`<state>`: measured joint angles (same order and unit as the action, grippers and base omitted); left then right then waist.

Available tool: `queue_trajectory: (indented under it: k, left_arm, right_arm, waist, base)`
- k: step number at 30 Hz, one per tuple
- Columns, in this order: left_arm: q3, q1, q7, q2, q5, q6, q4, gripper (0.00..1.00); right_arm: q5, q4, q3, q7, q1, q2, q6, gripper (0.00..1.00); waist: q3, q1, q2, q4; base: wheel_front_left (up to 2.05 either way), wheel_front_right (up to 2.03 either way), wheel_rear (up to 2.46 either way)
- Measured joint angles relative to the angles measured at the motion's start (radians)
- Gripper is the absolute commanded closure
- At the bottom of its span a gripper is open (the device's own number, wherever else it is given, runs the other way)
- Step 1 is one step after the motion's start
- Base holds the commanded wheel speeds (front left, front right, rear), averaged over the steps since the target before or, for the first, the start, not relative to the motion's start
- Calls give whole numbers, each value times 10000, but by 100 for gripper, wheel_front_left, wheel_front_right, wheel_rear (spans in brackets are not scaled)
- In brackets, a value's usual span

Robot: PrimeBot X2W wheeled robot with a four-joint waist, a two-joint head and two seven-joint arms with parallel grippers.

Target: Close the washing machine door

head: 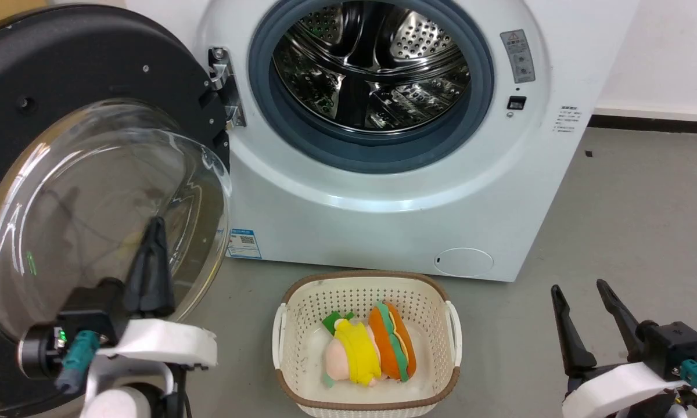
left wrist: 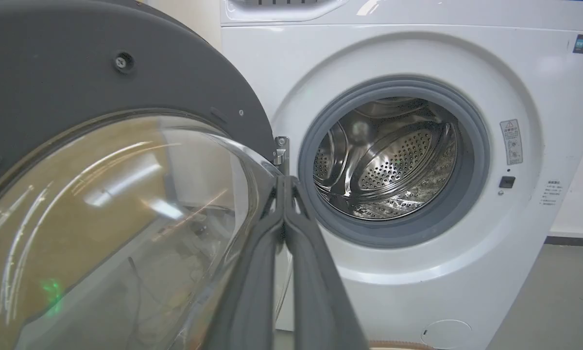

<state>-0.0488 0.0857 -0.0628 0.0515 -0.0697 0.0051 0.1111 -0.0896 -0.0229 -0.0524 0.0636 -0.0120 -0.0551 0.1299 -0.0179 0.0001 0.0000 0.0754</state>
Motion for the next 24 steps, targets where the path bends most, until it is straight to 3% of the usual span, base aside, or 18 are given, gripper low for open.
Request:
queue_trajectory:
  k: [11, 24]
  left_arm:
    - [-1009, 1032, -201, 159, -938, -360, 424, 100]
    - [-2568, 2318, -307, 1170, -2573, -499, -263, 100]
  right_arm:
    - [-196, -165, -265, 198, -3, 0, 0, 0]
    - [-487, -585, -665, 502, -3, 2, 0, 0]
  waist:
    - [-118, 0, 0, 547]
    - [-394, 0, 0, 1375]
  base:
    - [0, 0, 0]
    - [0, 0, 0]
